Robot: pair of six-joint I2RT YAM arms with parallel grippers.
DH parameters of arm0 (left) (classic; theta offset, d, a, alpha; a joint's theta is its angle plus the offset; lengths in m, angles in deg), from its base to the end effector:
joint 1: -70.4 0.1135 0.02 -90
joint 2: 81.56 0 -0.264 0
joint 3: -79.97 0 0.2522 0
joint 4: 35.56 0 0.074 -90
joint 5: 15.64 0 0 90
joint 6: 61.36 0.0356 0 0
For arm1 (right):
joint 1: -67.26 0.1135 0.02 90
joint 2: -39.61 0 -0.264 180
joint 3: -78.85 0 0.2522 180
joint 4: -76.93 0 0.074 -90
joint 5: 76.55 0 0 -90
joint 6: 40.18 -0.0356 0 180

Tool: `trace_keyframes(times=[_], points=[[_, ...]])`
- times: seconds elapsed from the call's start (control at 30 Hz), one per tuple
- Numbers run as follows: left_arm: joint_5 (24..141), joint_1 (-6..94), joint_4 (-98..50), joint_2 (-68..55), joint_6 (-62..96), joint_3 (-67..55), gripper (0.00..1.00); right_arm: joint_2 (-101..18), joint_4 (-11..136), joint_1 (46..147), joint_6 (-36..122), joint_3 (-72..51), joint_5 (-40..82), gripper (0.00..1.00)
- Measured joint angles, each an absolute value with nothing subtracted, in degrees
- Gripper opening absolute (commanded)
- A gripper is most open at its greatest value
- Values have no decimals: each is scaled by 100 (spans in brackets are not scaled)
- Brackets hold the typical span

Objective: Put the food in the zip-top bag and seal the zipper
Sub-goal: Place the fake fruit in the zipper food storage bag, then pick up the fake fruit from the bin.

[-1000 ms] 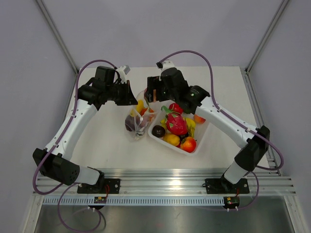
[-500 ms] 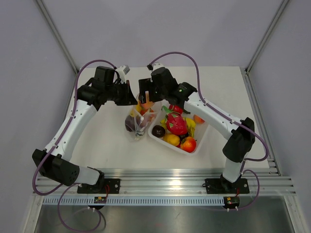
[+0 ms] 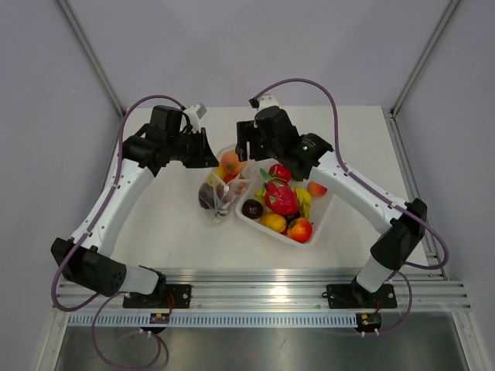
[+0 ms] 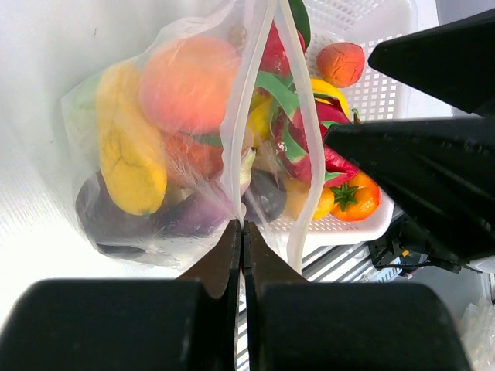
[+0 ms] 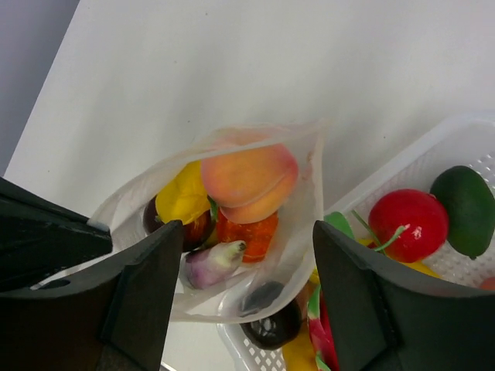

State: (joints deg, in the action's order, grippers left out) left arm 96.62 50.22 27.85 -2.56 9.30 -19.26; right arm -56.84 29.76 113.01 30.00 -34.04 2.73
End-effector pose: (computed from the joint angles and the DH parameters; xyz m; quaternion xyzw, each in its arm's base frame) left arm 0.2622 -0.1107 0.3867 0.0833 0.8998 -0.2985 0.3070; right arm 0.2735 0.2713 0.3915 -0.1491 0.8537 0.1983 0.4579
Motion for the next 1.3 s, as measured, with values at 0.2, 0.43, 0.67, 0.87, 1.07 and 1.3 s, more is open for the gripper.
trace_keyframes(times=[0.2, 0.43, 0.67, 0.87, 1.07, 1.3], points=[[9662, 5022, 2787, -289, 933, -1926, 0, -5474, 2993, 10923, 2904, -2723, 264, 72], [9662, 5022, 2787, -289, 933, -1926, 0, -4965, 3011, 10517, 2723, -1409, 303, 69], [9664, 5022, 2783, -289, 935, -1924, 0, -3765, 3013, 9804, 2690, -379, 155, 67], [9671, 5022, 2776, -289, 933, -1916, 0, -3692, 2806, 9369, 2812, -6, -429, 67], [9668, 5022, 2779, -289, 933, -1916, 0, -4468, 2816, 9120, 3062, 40, -711, 70], [9666, 5022, 2781, -289, 933, -1916, 0, -5419, 2963, 9081, 3274, -36, -698, 76]])
